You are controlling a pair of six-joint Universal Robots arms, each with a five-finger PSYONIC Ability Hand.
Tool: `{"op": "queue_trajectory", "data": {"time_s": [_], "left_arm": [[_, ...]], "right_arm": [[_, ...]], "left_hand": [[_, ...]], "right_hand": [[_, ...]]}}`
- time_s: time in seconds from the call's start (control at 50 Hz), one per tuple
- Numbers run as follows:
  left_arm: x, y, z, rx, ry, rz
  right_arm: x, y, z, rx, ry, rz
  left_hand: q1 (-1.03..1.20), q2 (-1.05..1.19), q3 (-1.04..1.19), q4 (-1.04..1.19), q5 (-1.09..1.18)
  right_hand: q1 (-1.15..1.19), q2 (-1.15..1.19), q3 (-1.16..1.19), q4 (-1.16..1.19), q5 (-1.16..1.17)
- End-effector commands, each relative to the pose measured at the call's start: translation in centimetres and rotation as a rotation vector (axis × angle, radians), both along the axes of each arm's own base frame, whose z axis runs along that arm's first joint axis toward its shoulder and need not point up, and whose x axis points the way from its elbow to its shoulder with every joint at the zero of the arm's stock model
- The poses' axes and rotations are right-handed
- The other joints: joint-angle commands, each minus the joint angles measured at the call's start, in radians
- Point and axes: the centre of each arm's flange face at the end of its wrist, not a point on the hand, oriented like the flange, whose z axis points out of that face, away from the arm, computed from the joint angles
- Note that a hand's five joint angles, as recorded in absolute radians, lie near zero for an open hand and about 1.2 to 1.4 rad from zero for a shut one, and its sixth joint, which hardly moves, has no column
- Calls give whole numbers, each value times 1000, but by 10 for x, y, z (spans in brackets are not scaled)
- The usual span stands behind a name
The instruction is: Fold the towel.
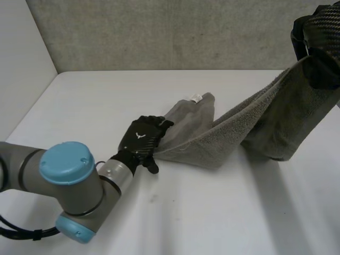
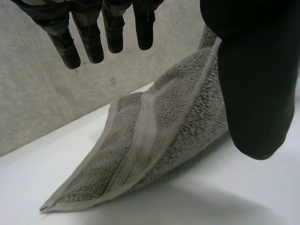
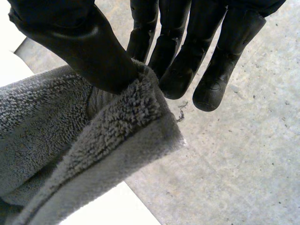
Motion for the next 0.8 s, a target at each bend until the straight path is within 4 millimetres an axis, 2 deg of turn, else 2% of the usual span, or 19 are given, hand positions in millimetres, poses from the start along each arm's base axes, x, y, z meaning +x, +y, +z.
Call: {"op": "queue_trajectory", "data": {"time_s": [0.02,0.2,0.24,0.26,0.3,0.36,0.42,0.46,0.48,0.52,0.54,0.56,0.58,0.6,0.64,0.66,0.68,0.74,0.8], "left_arm": [[-12,3,-12,18,-13,-32],[-26,5,-26,33,-7,-62],[-29,0,-25,52,32,-57],[-29,0,-25,52,33,-57],[-32,-4,-22,95,101,-48],[-32,-5,-20,108,122,-43],[-26,-11,-3,98,152,-8],[-1,-26,36,23,193,110],[-1,-26,37,23,193,111],[52,-47,71,-69,200,307],[52,-47,71,-69,200,308],[73,-49,90,-129,192,367],[87,-45,106,-185,181,392],[87,-45,106,-185,181,393],[96,-23,136,-287,175,373],[96,-22,136,-288,175,373],[98,-11,149,-331,181,351],[103,8,165,-381,193,308],[102,19,157,-361,170,263]], "right_arm": [[-3,6,2,1,3,-5],[-5,9,0,9,4,-12],[-6,11,0,8,2,-14],[-6,11,0,8,2,-14],[-6,12,1,4,3,-15],[-6,11,1,4,3,-15],[-6,10,-1,10,8,-13],[-8,5,-2,14,15,-26],[-8,5,-2,14,15,-26],[-13,-6,-7,35,38,-56],[-13,-6,-7,35,38,-57],[-15,-11,-12,53,59,-68],[-16,-13,-17,72,84,-73],[-16,-14,-17,72,84,-73],[-15,-13,-24,113,127,-54],[-15,-13,-24,113,128,-54],[-13,-12,-27,131,142,-38],[-11,-11,-34,161,162,-8],[-10,-12,-39,188,172,8]], "left_hand": [[102,102,102,104,101],[396,396,395,397,394],[664,664,664,666,663],[666,666,666,667,664],[1160,1160,1159,1161,1158],[1162,1162,1161,1163,1160],[1162,1162,1161,1163,1160],[1162,1162,1161,1163,1160],[1162,1162,1161,1163,1160],[1162,1162,1161,1163,1160],[1162,1162,1161,1163,1160],[1162,1162,1161,1163,1160],[1162,1162,1161,1163,1160],[1162,1162,1161,1163,1160],[1162,1162,1161,1163,1160],[1162,1162,1161,1163,1160],[1162,1162,1161,1163,1160],[1162,1162,1161,1163,1160],[1162,1162,1161,1163,1160]], "right_hand": [[67,73,61,59,55],[67,73,61,59,55],[67,73,61,59,55],[67,73,61,59,55],[67,73,61,59,55],[67,73,61,59,55],[67,73,61,59,55],[67,73,61,59,55],[67,73,61,59,55],[67,73,61,59,55],[67,73,61,59,55],[67,73,61,59,55],[67,73,61,59,55],[67,73,61,59,55],[67,73,61,59,55],[67,73,61,59,55],[67,73,61,59,55],[67,73,61,59,55],[67,73,61,59,55]]}}
